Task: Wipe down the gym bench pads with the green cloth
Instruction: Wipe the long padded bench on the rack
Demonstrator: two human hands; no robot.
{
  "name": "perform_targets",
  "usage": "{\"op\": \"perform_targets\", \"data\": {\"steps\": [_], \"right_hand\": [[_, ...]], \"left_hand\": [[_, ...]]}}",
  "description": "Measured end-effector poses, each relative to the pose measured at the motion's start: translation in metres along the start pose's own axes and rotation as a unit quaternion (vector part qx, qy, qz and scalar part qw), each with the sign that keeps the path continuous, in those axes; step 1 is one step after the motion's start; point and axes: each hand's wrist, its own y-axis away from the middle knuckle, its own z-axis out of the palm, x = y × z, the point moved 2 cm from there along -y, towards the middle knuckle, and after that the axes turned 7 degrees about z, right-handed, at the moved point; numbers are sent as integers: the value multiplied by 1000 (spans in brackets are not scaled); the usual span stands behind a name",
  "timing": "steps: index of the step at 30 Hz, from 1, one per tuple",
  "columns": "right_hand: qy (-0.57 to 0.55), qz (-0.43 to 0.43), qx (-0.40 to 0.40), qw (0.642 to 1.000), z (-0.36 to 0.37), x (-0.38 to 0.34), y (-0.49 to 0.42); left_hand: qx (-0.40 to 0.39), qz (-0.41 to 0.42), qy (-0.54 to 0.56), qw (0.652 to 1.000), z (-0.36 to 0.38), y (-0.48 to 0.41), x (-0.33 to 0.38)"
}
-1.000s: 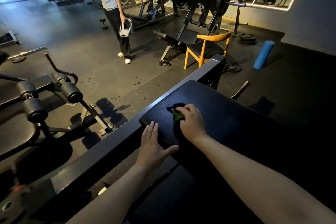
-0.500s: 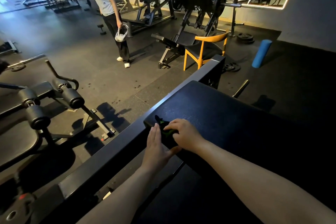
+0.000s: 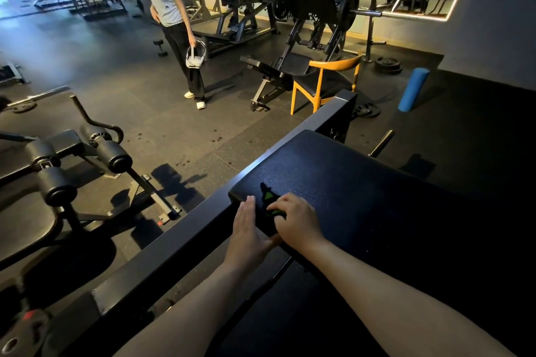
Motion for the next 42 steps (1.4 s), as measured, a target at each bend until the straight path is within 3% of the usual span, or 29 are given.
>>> {"op": "perform_targets", "data": {"steps": [3,5,8,11,21,26,30,35,39,42], "right_hand": [[-2,-36,-47,998,-2,-4,3],[-3,-38,-33,999,-10,0,-8],[-4,27,39,999,-19,12,-26],[15,69,28,997,-9,10,-31],[3,-54,-54,997,15,-15,-3],[-66,-69,-80,992,9,-11,0],[-78,-97,-39,991,6,2,6],[-31,-83,79,993,8,11,9],[-5,-69,71,995,10,12,8],[18,-63,73,995,11,13,7]], "left_hand": [[-5,13,-2,1000,-2,0,-1],[-6,10,0,1000,-3,1,-1],[-4,9,-4,1000,-4,1,-1],[-3,8,0,1000,-4,1,0],[26,4,84,996,-17,-5,6],[52,36,58,996,-13,6,1],[106,40,43,993,-14,7,6],[187,-30,70,979,-27,-1,2],[176,-122,158,964,-29,-11,3],[166,-145,157,963,-20,-9,10]]}}
